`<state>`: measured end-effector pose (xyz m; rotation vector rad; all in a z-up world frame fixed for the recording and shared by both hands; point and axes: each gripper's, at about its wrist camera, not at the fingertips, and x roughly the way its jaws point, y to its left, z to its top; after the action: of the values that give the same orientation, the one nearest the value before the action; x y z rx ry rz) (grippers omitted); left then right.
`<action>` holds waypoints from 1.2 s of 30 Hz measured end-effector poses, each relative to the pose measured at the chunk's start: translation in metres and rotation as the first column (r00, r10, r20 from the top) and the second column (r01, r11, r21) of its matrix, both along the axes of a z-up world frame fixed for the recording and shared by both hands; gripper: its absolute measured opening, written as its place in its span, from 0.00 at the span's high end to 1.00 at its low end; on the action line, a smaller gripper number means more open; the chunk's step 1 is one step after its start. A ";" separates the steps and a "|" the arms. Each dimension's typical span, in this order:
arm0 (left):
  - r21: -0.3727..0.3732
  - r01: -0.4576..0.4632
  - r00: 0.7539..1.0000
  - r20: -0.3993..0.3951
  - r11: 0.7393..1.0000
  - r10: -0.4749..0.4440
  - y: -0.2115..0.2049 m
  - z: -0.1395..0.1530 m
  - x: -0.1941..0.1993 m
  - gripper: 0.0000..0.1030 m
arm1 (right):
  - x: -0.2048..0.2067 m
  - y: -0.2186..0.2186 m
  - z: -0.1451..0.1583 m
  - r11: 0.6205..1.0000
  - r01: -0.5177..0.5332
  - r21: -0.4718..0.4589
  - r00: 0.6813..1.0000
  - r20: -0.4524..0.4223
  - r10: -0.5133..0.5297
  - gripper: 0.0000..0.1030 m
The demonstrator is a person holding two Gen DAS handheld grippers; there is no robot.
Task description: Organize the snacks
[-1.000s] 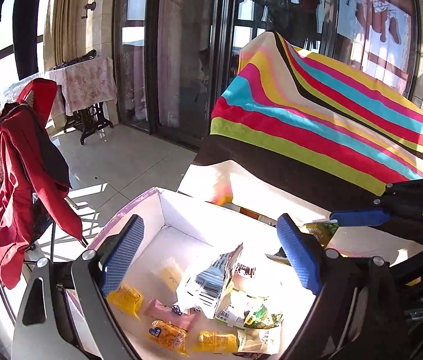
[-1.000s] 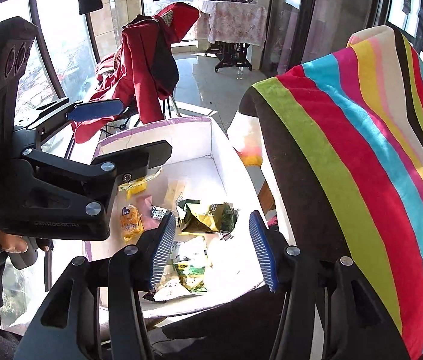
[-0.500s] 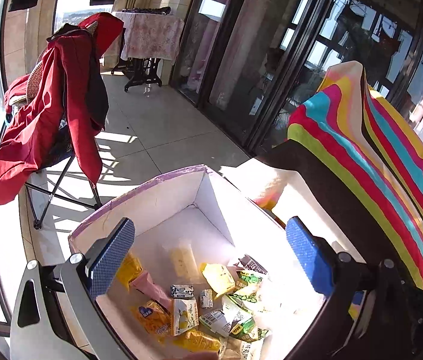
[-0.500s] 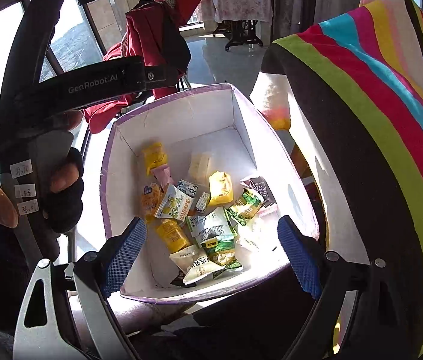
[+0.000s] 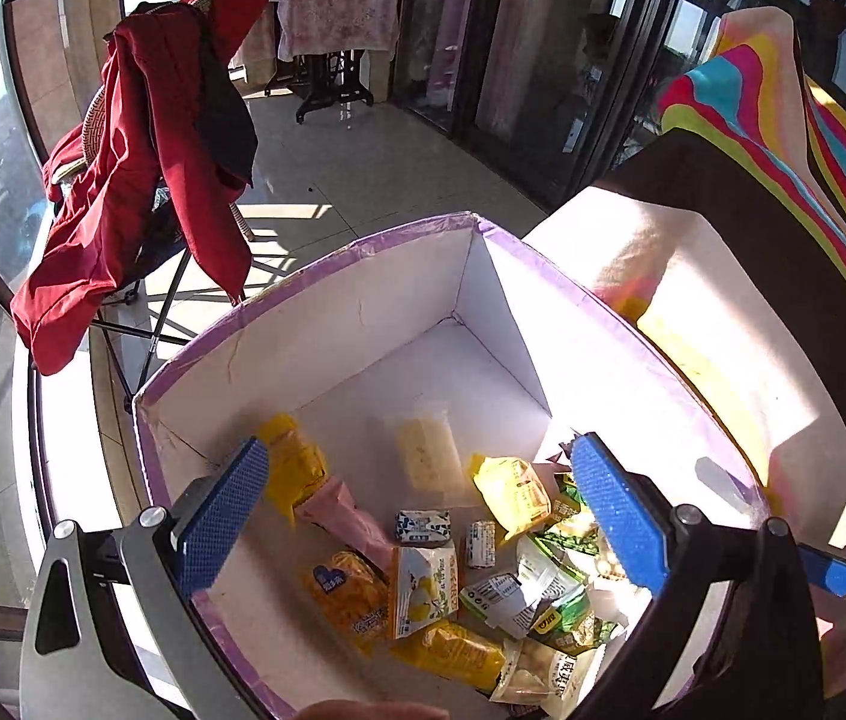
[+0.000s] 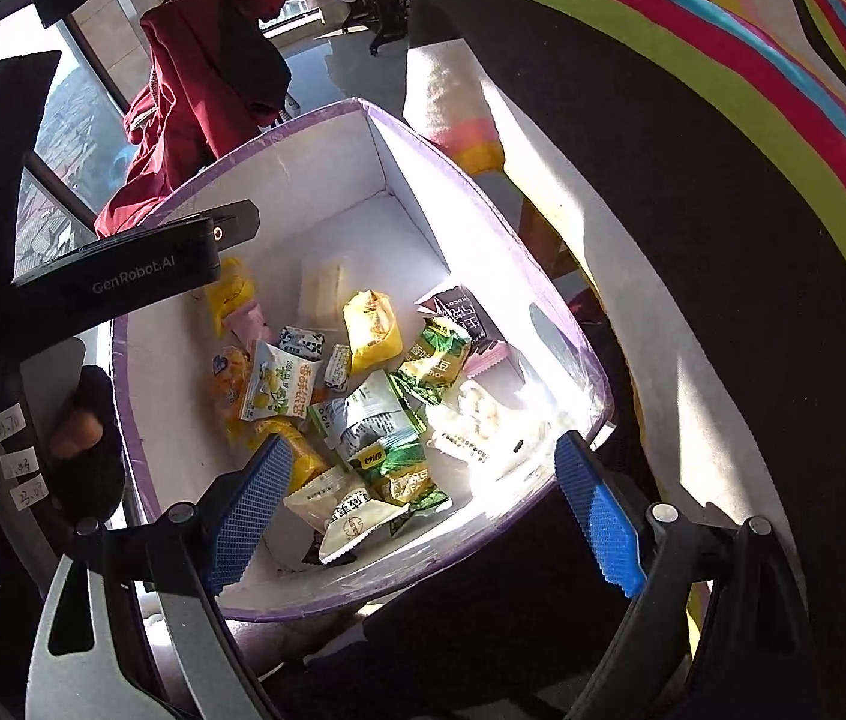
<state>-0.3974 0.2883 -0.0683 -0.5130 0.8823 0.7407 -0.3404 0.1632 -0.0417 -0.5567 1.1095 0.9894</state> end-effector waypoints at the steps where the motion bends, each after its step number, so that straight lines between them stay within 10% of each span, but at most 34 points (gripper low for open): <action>1: -0.002 0.002 1.000 -0.003 1.000 -0.002 0.000 -0.001 0.000 0.02 | 0.000 0.000 0.000 1.000 0.000 0.000 1.000 0.001 0.000 0.16; 36: -0.023 0.039 0.999 -0.024 0.999 -0.039 -0.014 -0.011 0.009 0.02 | -0.003 0.001 -0.009 1.000 -0.009 -0.027 1.000 -0.011 0.008 0.16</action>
<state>-0.3889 0.2741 -0.0796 -0.5059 0.9214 0.7033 -0.3438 0.1640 -0.0510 -0.5785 1.1324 0.9873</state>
